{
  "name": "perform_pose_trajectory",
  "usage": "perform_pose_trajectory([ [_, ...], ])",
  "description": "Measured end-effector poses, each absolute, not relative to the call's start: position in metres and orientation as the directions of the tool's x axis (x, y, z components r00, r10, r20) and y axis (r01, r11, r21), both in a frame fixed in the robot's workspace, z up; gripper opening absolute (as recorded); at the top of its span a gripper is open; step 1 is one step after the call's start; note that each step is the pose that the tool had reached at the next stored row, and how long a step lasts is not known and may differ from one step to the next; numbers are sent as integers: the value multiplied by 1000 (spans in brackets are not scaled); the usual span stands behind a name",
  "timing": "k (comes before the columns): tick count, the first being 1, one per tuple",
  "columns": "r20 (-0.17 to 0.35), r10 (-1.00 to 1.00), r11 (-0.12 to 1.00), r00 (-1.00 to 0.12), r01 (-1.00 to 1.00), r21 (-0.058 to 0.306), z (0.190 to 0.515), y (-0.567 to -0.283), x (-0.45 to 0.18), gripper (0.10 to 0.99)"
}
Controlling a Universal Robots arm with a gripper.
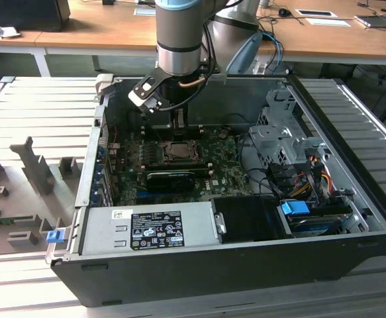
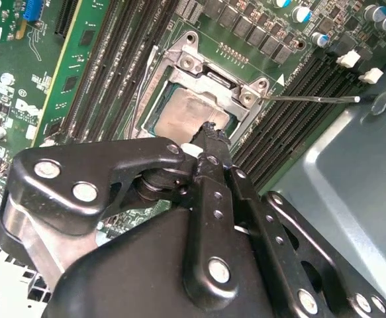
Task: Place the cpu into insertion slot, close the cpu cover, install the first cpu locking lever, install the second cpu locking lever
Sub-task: 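Install the first cpu locking lever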
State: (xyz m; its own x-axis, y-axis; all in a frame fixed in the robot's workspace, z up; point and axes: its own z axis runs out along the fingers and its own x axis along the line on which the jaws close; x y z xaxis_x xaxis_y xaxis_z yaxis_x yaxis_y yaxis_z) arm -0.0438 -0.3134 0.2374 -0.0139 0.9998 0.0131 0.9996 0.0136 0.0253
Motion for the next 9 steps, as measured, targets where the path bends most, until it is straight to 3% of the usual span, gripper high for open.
perform_pose_trajectory([
  [9,5,1000,14,-14,1000,25,262,-313,-44,106],
])
